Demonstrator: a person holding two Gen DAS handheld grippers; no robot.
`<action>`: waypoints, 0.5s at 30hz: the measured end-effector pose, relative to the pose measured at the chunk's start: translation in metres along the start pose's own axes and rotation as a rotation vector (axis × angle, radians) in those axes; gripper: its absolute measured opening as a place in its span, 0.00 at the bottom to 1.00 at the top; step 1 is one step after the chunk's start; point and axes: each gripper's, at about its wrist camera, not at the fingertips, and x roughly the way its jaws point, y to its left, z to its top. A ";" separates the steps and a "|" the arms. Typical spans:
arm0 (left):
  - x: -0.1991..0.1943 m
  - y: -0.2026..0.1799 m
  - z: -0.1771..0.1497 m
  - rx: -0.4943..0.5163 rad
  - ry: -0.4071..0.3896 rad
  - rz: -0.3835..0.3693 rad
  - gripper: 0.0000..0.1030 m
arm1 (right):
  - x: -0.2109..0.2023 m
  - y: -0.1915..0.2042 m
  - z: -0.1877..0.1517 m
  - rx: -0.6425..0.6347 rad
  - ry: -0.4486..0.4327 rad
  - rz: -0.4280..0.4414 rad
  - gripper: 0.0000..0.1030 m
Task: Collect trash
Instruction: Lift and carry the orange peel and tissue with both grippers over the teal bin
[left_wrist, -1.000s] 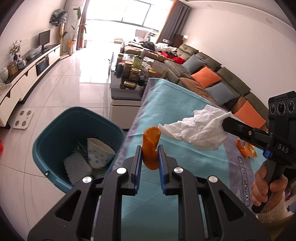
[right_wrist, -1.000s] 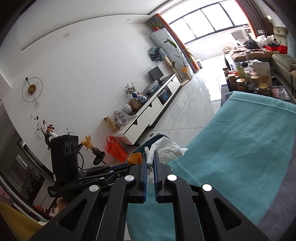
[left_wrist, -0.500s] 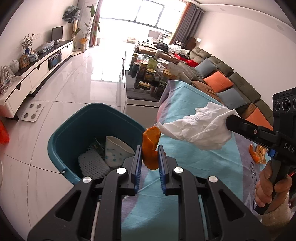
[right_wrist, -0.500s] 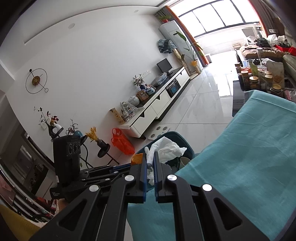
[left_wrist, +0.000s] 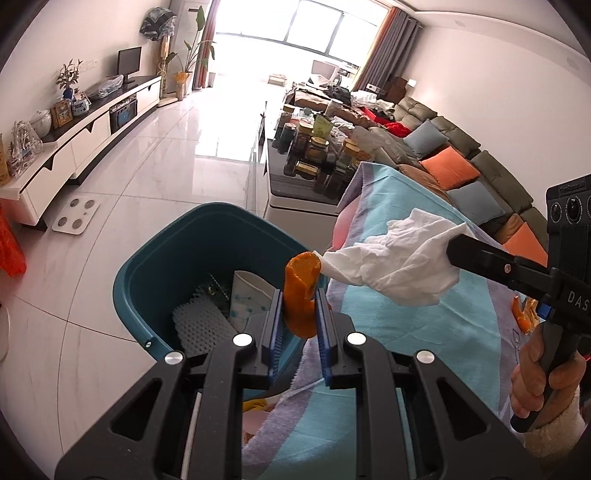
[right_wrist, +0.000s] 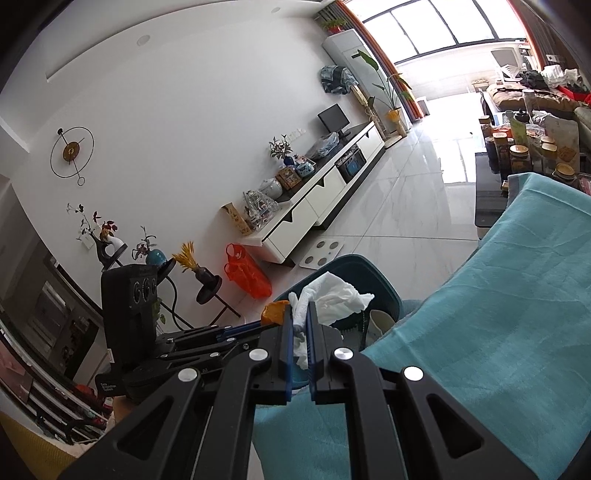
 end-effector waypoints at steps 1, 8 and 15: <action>0.001 0.001 0.000 -0.001 0.001 0.003 0.17 | 0.001 0.001 0.000 0.000 0.002 0.001 0.05; 0.005 0.007 0.001 -0.010 0.003 0.016 0.17 | 0.013 0.003 0.003 0.003 0.025 0.005 0.05; 0.012 0.015 0.001 -0.022 0.008 0.034 0.17 | 0.028 0.007 0.007 -0.001 0.046 0.005 0.05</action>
